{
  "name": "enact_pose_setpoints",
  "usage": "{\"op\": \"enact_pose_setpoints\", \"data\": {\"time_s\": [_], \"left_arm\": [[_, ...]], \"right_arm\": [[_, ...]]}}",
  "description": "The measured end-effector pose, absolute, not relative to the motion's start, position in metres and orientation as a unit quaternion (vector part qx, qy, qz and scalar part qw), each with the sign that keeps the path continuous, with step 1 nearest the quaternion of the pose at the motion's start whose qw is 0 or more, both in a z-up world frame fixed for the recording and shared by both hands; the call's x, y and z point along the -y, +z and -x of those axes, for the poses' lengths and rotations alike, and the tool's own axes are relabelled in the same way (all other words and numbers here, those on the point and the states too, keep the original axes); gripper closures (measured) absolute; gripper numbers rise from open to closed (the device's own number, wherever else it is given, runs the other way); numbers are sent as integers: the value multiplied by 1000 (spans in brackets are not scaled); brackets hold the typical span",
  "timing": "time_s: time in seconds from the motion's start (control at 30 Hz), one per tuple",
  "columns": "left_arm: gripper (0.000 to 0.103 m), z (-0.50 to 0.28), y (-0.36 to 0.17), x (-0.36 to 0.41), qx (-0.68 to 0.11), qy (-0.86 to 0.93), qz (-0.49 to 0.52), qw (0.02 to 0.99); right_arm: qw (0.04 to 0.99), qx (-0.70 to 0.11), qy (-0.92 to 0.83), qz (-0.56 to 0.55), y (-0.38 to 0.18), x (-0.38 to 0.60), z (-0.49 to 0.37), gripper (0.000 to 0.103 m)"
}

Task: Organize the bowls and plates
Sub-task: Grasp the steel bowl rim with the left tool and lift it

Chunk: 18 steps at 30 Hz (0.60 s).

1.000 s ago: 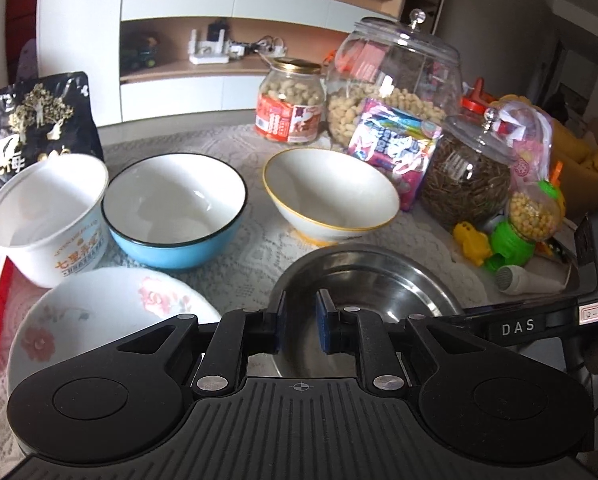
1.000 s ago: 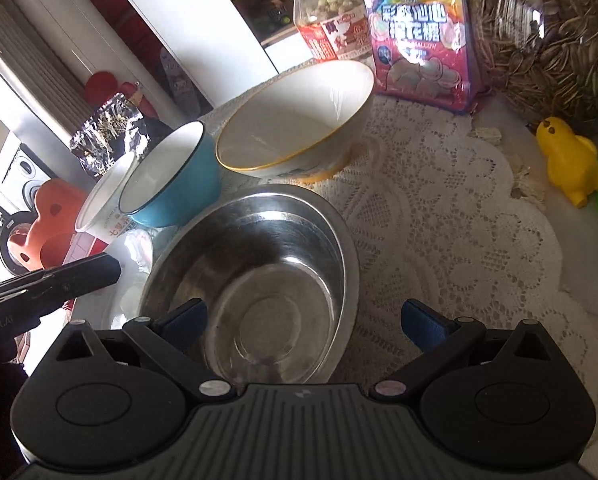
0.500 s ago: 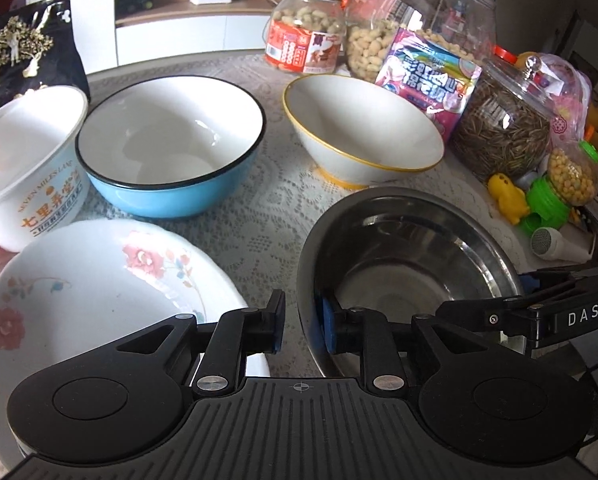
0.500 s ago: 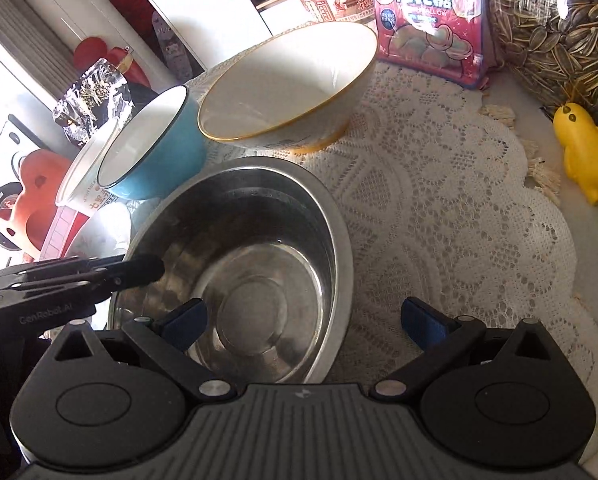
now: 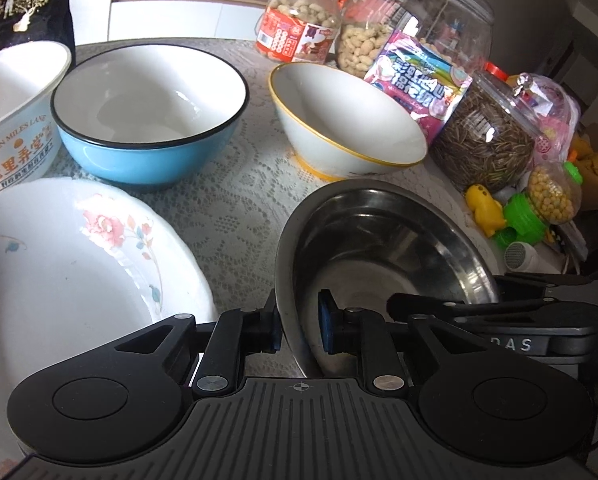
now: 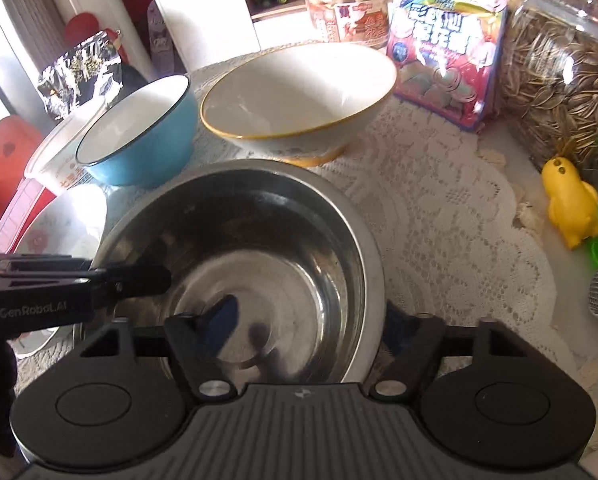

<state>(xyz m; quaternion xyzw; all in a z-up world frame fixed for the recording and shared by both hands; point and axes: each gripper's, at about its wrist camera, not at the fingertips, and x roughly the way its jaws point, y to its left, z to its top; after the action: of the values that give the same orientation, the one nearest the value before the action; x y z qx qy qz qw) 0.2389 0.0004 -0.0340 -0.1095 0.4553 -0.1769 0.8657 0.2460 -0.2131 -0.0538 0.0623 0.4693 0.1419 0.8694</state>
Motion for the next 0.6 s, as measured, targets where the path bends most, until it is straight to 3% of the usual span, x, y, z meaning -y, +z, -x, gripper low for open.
{"op": "enact_pose_setpoints", "data": {"time_s": [0.37,0.6], "left_arm": [[81,-185,18,-82,-347,-93,159,920],[82,-168,2,-141,-344,13,171,923]], "right_arm": [[879,-423,214,-51,-8,144,-234,44],[868,-419,266,3,-20,59,-244,45]]}}
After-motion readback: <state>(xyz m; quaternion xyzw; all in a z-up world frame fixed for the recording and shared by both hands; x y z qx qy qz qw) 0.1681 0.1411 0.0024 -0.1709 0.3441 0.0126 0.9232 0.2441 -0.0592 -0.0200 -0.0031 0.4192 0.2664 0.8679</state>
